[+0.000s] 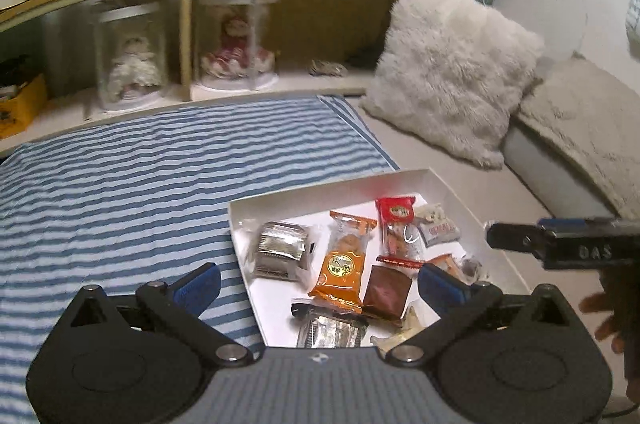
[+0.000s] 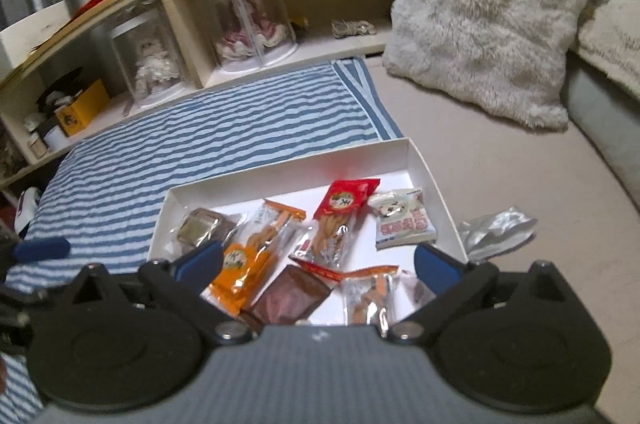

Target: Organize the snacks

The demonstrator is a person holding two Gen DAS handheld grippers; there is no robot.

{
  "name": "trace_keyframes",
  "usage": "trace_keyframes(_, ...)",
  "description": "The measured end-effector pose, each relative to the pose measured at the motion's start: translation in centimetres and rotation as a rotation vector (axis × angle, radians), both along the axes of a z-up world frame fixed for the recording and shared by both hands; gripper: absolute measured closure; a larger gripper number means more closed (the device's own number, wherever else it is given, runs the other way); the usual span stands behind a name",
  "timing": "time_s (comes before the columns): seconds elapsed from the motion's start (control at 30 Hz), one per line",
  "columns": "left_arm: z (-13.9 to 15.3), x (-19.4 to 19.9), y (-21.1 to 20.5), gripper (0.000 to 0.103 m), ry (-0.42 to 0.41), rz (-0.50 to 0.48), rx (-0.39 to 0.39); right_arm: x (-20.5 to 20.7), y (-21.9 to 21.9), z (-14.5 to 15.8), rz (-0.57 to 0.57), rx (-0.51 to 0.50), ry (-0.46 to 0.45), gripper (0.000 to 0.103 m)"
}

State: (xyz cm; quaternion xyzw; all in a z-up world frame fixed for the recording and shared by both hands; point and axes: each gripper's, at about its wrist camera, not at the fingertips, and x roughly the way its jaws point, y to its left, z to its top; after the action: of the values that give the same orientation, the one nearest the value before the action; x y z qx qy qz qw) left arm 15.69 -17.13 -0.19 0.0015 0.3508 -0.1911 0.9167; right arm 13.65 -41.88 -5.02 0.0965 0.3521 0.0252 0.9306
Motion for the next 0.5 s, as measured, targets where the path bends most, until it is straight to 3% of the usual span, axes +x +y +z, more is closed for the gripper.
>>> trace_keyframes(0.13, 0.9, -1.9, 0.7, 0.000, -0.017, 0.052, -0.016, -2.6, 0.0, 1.2, 0.020, -0.003, -0.037, 0.001)
trace_keyframes(0.5, 1.5, -7.4, 1.5, 0.000, -0.098, 0.157, 0.075, -9.4, 0.3, 3.3, 0.076, -0.042, -0.108, 0.001)
